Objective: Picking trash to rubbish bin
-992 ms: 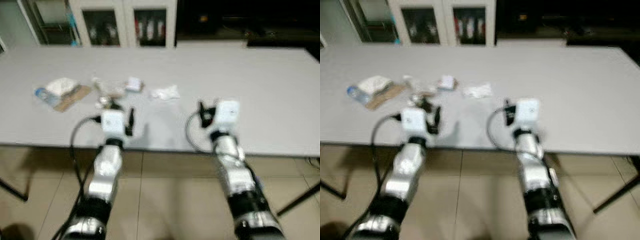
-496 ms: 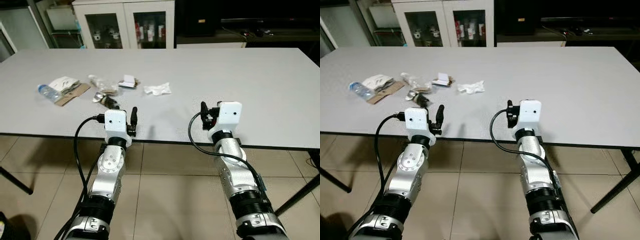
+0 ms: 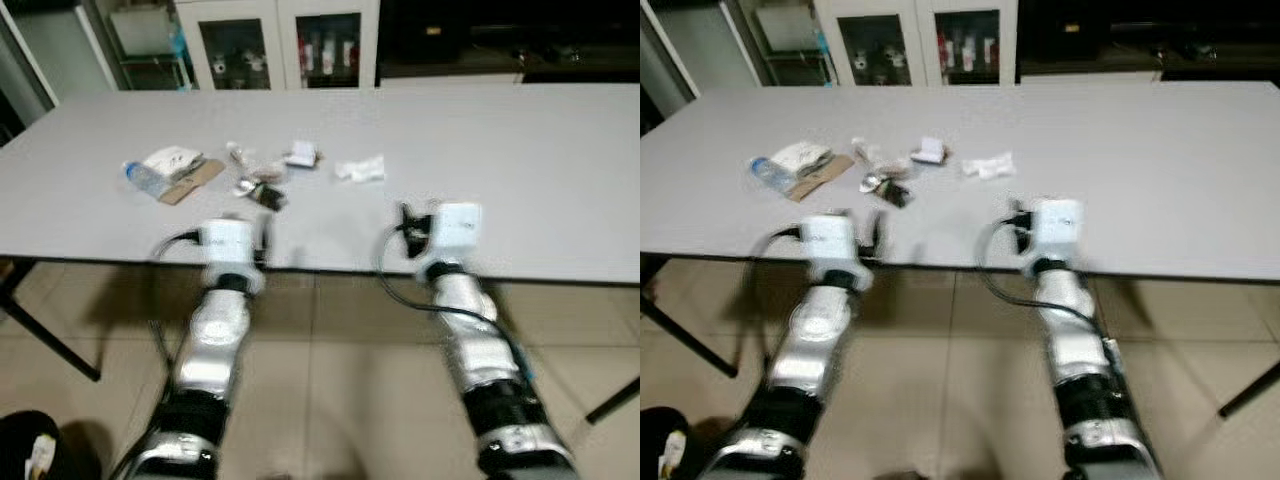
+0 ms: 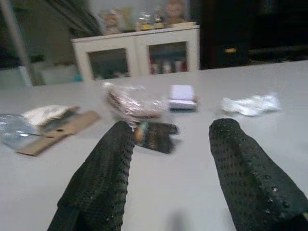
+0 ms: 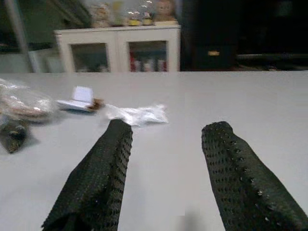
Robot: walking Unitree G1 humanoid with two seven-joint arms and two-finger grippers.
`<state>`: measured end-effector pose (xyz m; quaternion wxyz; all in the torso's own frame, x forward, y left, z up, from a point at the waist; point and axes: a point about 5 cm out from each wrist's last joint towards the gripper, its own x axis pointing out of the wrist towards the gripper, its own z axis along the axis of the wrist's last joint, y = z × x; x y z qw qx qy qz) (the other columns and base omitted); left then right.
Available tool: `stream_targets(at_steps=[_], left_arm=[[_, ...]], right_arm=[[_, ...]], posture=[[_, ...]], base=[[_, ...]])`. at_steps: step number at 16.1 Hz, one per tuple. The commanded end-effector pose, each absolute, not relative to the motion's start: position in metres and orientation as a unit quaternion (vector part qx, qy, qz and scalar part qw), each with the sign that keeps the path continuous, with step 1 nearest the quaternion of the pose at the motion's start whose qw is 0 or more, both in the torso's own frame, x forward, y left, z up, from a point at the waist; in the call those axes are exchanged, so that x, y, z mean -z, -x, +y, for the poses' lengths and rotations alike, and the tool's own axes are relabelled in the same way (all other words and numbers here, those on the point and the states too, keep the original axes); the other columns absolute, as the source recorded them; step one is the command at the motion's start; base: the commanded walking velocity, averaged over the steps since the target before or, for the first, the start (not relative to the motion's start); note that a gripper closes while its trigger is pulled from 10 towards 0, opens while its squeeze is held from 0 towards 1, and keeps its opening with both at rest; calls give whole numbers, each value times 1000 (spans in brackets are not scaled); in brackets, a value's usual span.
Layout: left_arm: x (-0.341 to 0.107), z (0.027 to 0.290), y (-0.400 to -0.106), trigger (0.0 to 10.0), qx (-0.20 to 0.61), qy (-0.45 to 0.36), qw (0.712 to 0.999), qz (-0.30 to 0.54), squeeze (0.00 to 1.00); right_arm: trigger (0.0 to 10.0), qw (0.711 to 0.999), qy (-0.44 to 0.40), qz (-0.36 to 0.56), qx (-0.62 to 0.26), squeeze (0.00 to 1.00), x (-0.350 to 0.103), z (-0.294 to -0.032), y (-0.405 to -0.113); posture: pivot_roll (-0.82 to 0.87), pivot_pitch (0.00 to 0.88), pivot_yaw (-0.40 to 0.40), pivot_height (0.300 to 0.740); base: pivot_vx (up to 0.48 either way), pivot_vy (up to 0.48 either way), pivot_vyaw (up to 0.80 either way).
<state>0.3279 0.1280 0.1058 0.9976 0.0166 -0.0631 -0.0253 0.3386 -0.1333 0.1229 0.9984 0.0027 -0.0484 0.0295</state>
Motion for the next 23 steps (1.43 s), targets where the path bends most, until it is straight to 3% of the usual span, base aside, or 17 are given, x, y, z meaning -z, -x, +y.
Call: stream_targets(at_steps=[1, 8, 23], left_arm=[[-109, 136, -330, 10000, 17, -28, 997, -64, 0], [-107, 134, -330, 10000, 24, -33, 997, -58, 0], [-108, 137, -331, 10000, 15, -39, 997, -59, 0]], right_arm=[[10000, 998, -7, -56, -38, 0, -128, -126, -340], [10000, 998, -7, -55, -39, 0, -128, -126, -340], [10000, 998, -2, -55, -43, 0, -128, -125, -340]], posture=[[13, 0, 65, 740], [12, 0, 66, 740], [16, 0, 65, 740]], base=[[0, 0, 0], [0, 0, 0], [409, 0, 0]])
